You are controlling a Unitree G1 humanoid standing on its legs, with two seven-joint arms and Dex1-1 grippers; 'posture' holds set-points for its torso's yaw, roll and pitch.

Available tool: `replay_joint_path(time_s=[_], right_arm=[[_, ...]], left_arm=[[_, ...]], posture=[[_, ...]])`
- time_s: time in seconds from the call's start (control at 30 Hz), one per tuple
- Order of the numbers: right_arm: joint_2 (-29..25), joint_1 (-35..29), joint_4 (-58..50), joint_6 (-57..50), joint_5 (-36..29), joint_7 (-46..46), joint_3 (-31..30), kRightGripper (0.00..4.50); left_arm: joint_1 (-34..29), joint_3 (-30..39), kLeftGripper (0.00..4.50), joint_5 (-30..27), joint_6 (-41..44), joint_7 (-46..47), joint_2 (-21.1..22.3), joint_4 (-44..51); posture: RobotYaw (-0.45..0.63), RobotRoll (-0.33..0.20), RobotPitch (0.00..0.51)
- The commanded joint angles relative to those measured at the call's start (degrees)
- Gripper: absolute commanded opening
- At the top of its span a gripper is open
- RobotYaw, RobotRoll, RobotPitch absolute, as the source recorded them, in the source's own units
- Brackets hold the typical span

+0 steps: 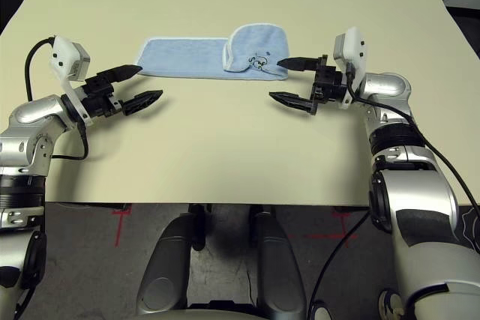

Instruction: Fold the towel and set it aside.

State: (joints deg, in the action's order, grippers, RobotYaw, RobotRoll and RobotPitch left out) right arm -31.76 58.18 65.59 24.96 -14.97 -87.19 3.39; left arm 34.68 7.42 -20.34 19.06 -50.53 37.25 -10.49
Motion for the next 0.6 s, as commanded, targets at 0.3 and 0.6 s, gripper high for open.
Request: replay_joint_path(time_s=[0.3, 0.6], right_arm=[[-4.09, 0.10, 2.56, -0.63, 0.85, -3.66, 3.55, 4.42], [-5.37, -0.86, 2.01, -0.26, 1.67, -2.39, 4.71, 4.42]], left_arm=[[0.00, 1.51, 4.50, -2.27, 6.71, -1.29, 2.22, -1.17], [5.31, 1.24, 4.50, -4.84, 20.82, -1.38, 3.40, -5.50]], posture=[[0.10, 0.000, 0.298], [0.07, 0.000, 0.284]])
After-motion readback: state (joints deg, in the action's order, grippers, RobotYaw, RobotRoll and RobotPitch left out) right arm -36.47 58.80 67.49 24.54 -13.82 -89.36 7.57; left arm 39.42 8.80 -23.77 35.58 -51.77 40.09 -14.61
